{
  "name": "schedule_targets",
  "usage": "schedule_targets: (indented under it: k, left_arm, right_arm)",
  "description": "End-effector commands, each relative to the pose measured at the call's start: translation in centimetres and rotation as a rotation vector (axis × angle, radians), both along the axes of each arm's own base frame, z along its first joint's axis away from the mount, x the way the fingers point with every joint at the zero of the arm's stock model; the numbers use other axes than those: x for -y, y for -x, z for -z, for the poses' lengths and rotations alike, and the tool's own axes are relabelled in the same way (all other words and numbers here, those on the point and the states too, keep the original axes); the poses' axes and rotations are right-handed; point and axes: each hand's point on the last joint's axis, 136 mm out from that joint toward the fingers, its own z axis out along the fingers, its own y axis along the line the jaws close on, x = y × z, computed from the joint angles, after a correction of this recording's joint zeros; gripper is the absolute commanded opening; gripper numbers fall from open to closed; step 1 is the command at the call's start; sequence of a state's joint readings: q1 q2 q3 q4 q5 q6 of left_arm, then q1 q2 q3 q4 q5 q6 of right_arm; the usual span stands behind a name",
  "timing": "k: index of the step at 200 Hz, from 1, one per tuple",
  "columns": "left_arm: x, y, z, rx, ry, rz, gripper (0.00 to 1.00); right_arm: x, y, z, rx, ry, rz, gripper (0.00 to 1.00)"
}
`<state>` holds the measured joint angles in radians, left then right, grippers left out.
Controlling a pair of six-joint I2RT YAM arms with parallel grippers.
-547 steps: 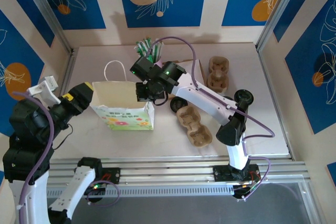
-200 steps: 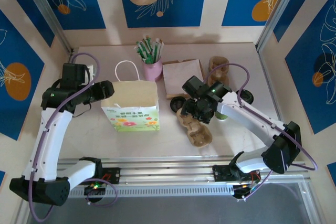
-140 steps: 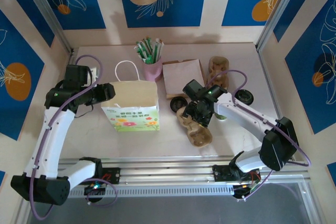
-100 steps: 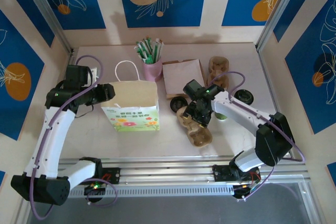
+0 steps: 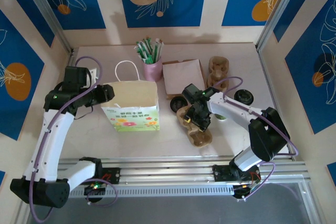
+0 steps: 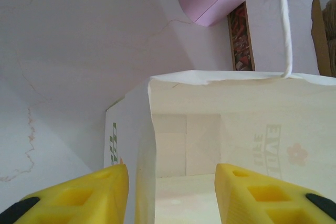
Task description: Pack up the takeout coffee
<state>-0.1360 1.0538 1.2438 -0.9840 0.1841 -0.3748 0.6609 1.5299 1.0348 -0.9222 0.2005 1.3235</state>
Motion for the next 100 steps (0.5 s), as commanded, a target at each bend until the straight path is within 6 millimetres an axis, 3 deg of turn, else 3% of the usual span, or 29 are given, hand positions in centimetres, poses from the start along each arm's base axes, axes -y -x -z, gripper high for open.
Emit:
schedule_targets:
  k: [1,36,70,100]
  left_arm:
    - [0.5,0.8,0.2,-0.004,0.012,0.032,0.46]
    - [0.5,1.0,0.3,0.001,0.018,0.032,0.46]
    - [0.5,1.1,0.1,0.014,0.014,0.037,0.47]
    - [0.5,1.1,0.2,0.012,0.017,0.041,0.47]
  right_arm:
    - [-0.1,0.6,0.4,-0.018,0.003,0.053,0.63]
    - [0.0,-0.4,-1.9,0.078,0.020,-0.044,0.62]
    - [-1.2,-1.4,-4.2,0.191,0.029,-0.392,0.62]
    - [-0.6,-0.7,-4.2,0.156,0.140,-0.679,0.63]
